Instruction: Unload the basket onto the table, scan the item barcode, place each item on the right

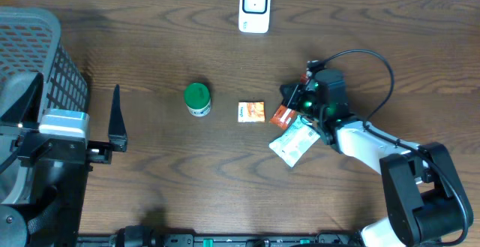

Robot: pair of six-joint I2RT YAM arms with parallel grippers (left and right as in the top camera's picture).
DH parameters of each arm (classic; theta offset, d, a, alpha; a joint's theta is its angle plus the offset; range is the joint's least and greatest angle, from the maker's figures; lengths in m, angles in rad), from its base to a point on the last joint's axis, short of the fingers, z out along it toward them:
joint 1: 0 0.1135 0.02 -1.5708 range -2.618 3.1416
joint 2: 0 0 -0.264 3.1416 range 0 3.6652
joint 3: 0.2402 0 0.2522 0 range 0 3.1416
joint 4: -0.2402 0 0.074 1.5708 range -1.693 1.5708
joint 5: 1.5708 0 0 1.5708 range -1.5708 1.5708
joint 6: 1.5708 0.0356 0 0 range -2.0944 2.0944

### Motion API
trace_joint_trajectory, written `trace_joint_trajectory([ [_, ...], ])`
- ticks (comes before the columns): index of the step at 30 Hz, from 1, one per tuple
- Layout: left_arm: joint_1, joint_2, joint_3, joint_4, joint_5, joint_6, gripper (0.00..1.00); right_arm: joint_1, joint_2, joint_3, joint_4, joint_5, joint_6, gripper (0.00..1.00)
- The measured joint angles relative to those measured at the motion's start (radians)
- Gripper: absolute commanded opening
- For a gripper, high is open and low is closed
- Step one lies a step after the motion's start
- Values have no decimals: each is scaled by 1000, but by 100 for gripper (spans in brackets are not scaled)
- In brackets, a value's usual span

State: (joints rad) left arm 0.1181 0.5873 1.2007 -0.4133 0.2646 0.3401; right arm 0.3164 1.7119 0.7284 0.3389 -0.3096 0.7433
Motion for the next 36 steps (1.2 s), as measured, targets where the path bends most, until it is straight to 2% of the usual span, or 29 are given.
trace_joint_trajectory([
  [6, 0, 0, 0, 0, 0, 0, 92, 50, 0, 0, -42, 22, 12, 1],
  [21, 0, 0, 0, 0, 0, 0, 92, 110, 11, -1, -342, 95, 11, 1],
  [27, 0, 0, 0, 0, 0, 0, 93, 70, -22, 30, -522, 168, 9, 1],
  [33, 0, 0, 0, 0, 0, 0, 92, -22, -67, 23, -600, 290, 0, 2],
  [34, 0, 0, 0, 0, 0, 0, 93, -37, -79, 18, -608, 294, -11, 14],
  [36, 0, 0, 0, 0, 0, 0, 93, -73, -119, 4, -619, 282, -50, 48],
])
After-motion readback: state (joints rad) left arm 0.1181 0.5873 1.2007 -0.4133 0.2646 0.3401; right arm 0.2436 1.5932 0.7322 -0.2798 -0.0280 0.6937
